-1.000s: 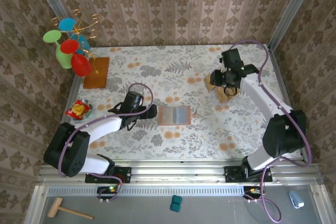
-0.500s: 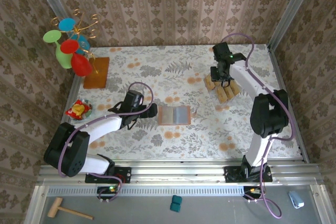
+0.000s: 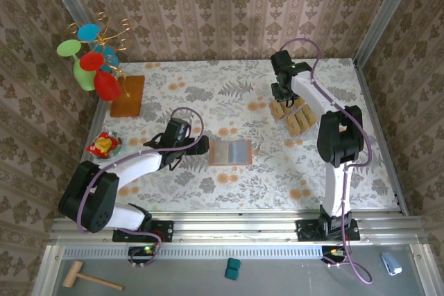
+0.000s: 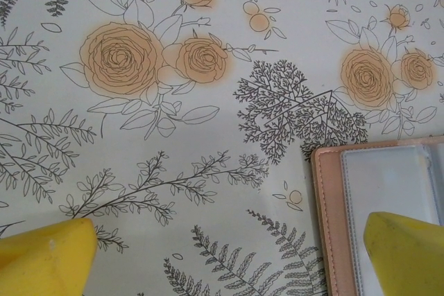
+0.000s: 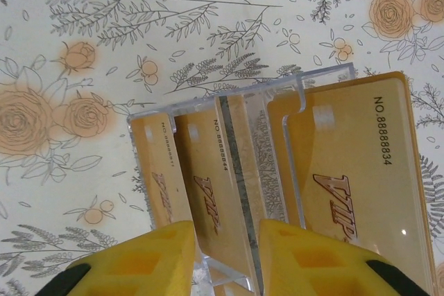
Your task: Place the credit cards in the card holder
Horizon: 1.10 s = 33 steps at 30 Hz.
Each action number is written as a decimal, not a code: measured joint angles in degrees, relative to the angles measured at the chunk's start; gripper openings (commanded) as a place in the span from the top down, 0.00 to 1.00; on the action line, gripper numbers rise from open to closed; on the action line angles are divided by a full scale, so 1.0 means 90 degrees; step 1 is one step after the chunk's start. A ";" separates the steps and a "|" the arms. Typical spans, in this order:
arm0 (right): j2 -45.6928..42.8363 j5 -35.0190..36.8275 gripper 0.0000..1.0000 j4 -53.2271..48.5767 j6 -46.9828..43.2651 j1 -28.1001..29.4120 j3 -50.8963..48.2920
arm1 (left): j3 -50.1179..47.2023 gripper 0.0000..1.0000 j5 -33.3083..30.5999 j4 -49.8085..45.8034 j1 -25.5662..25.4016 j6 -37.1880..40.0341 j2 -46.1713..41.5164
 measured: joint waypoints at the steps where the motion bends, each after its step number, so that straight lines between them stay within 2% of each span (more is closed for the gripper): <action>1: 0.0044 0.0017 0.69 -0.0024 -0.0032 0.0000 0.0046 | 0.0000 0.00 0.0000 -0.0012 0.0000 0.0000 0.0000; 7: 0.0284 0.0177 0.72 -0.0075 -0.0097 0.0002 0.0211 | 0.0002 0.00 0.0000 -0.0041 0.0000 0.0000 0.0041; 17: 0.0379 0.0415 0.86 -0.0143 -0.0260 0.0019 0.0211 | 0.0002 0.00 0.0000 -0.0044 0.0000 0.0000 0.0087; 20: 0.0379 0.0478 0.87 -0.0146 -0.0308 0.0024 0.0216 | 0.0002 0.00 0.0000 -0.0044 0.0000 0.0000 0.0102; 26: 0.0379 0.0590 1.00 -0.0143 -0.0481 0.0032 0.0223 | 0.0002 0.00 0.0000 -0.0044 0.0000 0.0000 0.0117; 33: 0.0379 0.0797 1.00 -0.0151 -0.0721 0.0136 0.0233 | 0.0002 0.00 0.0000 -0.0044 0.0000 0.0000 0.0131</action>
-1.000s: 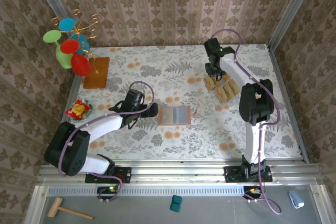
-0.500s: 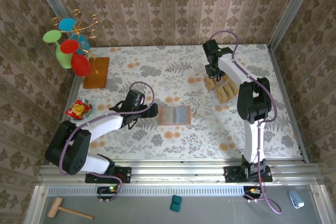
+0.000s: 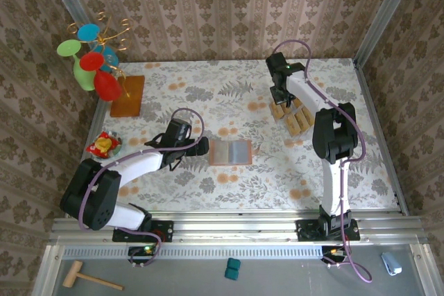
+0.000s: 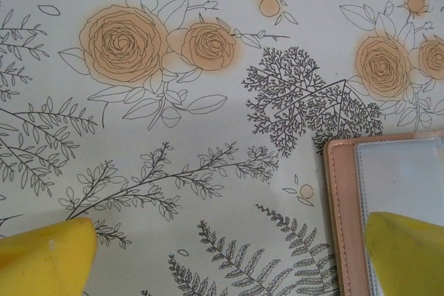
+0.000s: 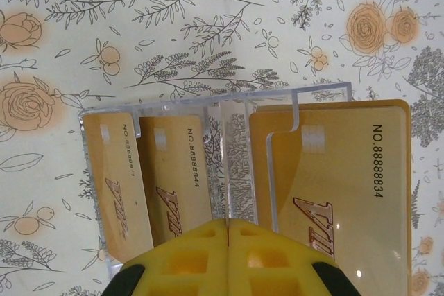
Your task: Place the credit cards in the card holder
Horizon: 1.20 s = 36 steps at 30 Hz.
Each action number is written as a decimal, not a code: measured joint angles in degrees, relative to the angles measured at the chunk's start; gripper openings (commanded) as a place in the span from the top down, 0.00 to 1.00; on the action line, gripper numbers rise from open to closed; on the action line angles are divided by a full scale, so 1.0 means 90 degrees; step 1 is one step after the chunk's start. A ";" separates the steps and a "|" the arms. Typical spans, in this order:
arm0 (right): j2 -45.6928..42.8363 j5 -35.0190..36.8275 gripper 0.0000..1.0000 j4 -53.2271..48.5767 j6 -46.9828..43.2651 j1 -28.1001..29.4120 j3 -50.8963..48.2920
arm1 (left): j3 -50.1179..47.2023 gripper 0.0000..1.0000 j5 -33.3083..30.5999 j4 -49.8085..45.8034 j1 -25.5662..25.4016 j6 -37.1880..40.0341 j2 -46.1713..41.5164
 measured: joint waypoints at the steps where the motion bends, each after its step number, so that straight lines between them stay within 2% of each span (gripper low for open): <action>1: 0.0000 0.0051 1.00 -0.0019 -0.0022 0.0024 0.0007 | 0.0000 0.00 0.0000 0.0000 0.0000 0.0000 0.0000; 7: -0.0204 0.0381 1.00 -0.0070 -0.0129 0.0240 0.0024 | 0.0063 0.00 0.0000 -0.0049 0.0000 0.0002 0.0000; 13: -0.1066 0.0442 1.00 -0.0083 -0.0066 0.0483 0.0155 | 0.0134 0.00 0.0000 -0.0100 0.0000 0.0005 0.0000; 15: -0.1479 0.0238 1.00 -0.0019 0.0102 0.0542 0.0109 | 0.0160 0.00 0.0000 -0.0163 0.0000 0.0022 0.0000; 19: -0.2516 -0.0663 1.00 0.0447 0.0690 0.0583 -0.0607 | 0.0250 0.00 0.0000 -0.0257 0.0000 0.0070 0.0000; 24: -0.3611 -0.2361 1.00 0.1477 0.1783 0.0551 -0.2297 | 0.0415 0.00 -0.0002 -0.0362 -0.0002 0.0202 0.0000; 30: -0.4029 -0.4214 1.00 0.3463 0.3417 0.0585 -0.4694 | 0.0595 0.00 -0.0100 -0.0619 -0.0102 0.0437 0.0056; 36: -0.4116 -0.4949 1.00 0.5202 0.4641 0.0923 -0.6360 | 0.0622 0.00 -0.0289 -0.0738 -0.0296 0.0583 0.0274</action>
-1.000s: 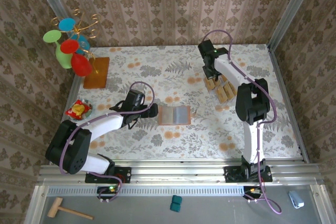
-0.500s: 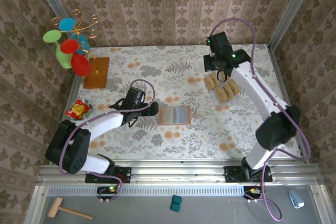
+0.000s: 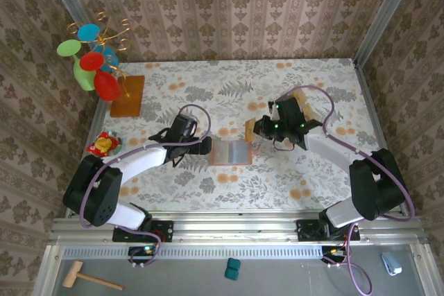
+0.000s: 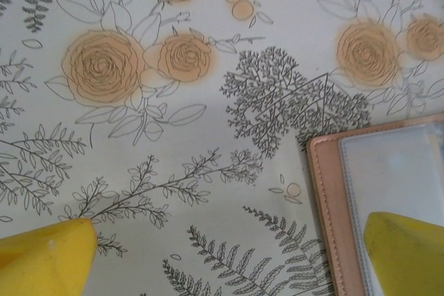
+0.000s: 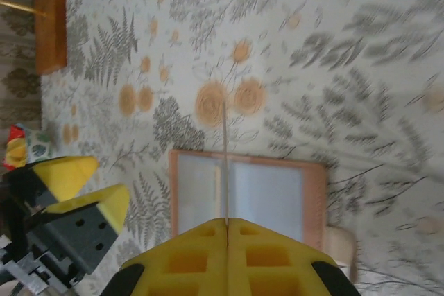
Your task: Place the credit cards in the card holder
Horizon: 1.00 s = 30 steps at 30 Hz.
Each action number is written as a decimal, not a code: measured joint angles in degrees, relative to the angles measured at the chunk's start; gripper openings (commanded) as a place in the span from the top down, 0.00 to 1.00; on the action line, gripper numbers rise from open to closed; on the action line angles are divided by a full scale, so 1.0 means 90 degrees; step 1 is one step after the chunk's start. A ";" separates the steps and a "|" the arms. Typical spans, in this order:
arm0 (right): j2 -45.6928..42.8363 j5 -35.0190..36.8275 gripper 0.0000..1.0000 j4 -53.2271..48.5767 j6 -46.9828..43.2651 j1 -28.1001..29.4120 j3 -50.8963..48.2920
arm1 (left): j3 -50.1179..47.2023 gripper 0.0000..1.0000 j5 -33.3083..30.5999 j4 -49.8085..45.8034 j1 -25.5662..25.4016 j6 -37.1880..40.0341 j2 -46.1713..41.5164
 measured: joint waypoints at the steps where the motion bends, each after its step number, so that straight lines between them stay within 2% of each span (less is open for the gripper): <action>1: 0.0000 -0.0056 1.00 0.0287 0.0119 0.0104 -0.0192 | 0.0000 0.00 -0.0027 -0.0012 -0.0039 0.0015 0.0041; 8: 0.0012 -0.0197 1.00 0.1727 0.0631 0.0709 -0.0971 | 0.0097 0.00 -0.0182 -0.0080 -0.0287 0.0044 0.0330; 12: 0.0170 -0.0206 1.00 0.2237 0.0763 0.0818 -0.1190 | 0.0182 0.00 -0.0248 -0.0085 -0.0372 0.0044 0.0401; 30: 0.0767 -0.0202 1.00 0.2868 0.0835 0.0816 -0.1440 | 0.0517 0.00 -0.0406 -0.0146 -0.0665 0.0049 0.0687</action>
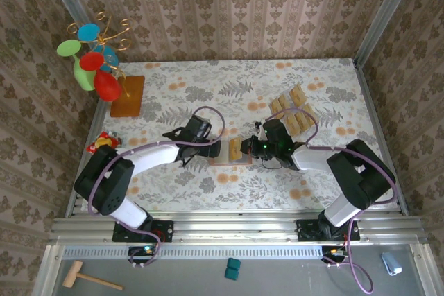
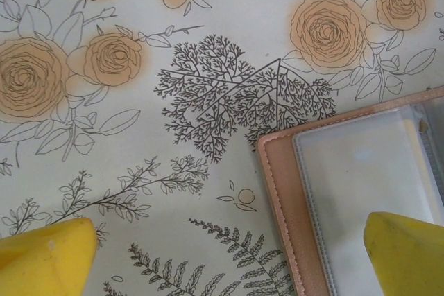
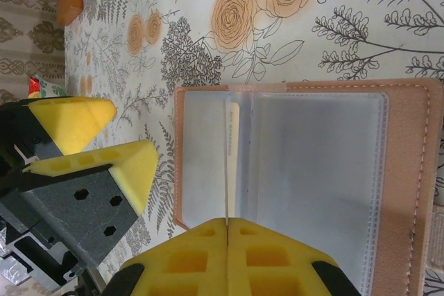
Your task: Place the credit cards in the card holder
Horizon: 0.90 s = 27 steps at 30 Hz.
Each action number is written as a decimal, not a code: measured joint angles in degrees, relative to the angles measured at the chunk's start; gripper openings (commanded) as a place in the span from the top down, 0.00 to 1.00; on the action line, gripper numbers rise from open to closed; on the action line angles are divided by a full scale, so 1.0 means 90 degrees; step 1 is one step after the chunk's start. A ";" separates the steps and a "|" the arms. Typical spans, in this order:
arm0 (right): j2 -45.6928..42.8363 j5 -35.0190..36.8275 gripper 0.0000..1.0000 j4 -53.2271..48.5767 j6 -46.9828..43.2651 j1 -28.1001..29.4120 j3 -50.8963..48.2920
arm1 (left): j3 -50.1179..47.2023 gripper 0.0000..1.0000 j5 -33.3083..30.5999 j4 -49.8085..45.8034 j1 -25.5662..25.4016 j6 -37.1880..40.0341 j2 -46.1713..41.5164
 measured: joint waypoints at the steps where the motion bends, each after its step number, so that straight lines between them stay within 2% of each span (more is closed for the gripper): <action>1: 0.0005 0.0000 1.00 0.0036 0.0000 0.0000 -0.0015 | 0.0005 0.00 -0.0002 0.0000 -0.0019 0.0000 0.0029; 27: 0.0085 -0.0092 1.00 0.0488 0.0000 -0.0318 -0.0483 | -0.0170 0.00 -0.0005 0.0151 -0.0158 -0.0010 0.0347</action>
